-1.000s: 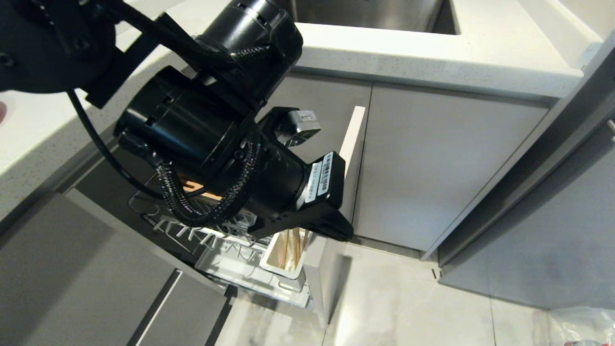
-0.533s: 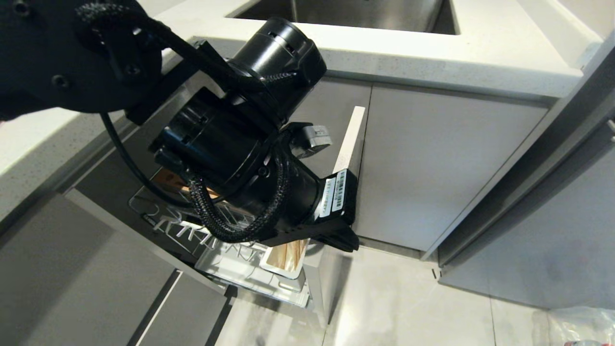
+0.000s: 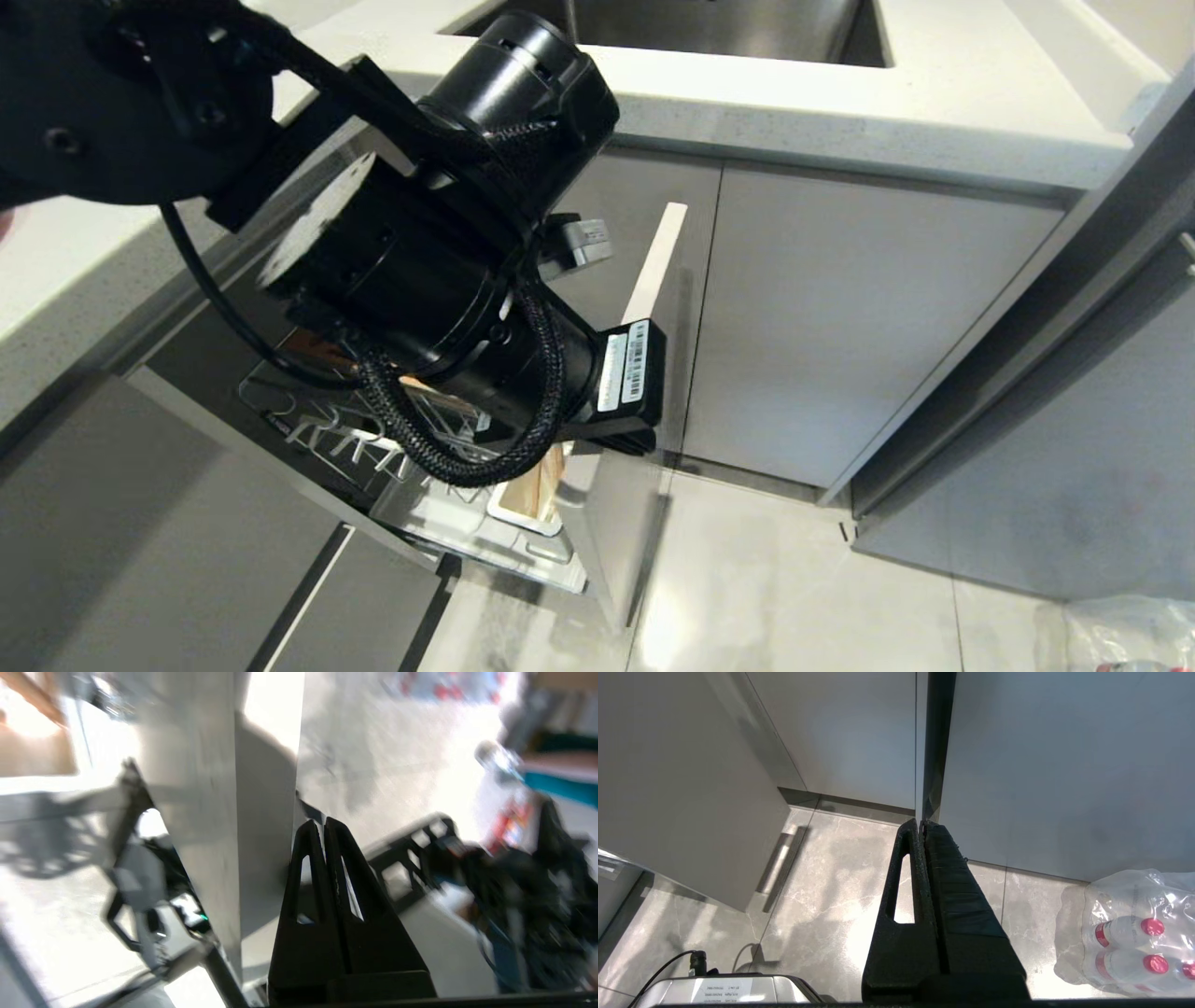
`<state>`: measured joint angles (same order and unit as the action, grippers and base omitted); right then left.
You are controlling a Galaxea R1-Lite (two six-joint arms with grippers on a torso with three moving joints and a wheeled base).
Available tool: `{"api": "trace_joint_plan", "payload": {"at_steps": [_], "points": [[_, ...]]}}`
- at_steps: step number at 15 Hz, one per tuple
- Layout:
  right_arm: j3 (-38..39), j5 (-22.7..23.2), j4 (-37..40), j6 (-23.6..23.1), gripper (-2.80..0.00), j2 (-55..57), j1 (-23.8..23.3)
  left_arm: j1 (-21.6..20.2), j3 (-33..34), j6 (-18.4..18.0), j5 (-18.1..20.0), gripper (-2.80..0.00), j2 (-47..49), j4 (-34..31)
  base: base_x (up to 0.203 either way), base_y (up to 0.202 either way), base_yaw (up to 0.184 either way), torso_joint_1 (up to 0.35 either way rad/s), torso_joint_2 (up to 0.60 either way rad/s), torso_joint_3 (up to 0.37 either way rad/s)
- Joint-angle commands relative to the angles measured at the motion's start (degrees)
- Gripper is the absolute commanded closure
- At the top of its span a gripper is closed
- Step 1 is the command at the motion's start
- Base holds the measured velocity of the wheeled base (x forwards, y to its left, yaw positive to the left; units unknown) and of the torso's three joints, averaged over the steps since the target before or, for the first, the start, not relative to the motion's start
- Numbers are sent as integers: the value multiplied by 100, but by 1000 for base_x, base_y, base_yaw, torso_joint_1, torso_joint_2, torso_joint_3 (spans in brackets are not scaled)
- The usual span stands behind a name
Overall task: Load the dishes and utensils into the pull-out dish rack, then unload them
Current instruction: Close the cupboard
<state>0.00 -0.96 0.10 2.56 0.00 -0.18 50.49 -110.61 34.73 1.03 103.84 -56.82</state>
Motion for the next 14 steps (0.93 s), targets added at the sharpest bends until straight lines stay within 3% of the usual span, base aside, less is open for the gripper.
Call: {"api": "trace_joint_plan", "payload": {"at_steps": [1,7,10,14], "points": [[9,0,-1,-1,0,0,1,4,-5,19,-188,0,-76,-31,0,0,0,0,0,0],[9,0,-1,8,0,0,1,-140,21,-164,-1468,0,-153,-31,0,0,0,0,0,0],[9,0,-1,-1,0,0,1,-422,135,-291,-2556,0,-145,-7,0,0,0,0,0,0],[9,0,-1,-1,0,0,1,-890,314,-684,-3693,0,-202,56,0,0,0,0,0,0]]}}
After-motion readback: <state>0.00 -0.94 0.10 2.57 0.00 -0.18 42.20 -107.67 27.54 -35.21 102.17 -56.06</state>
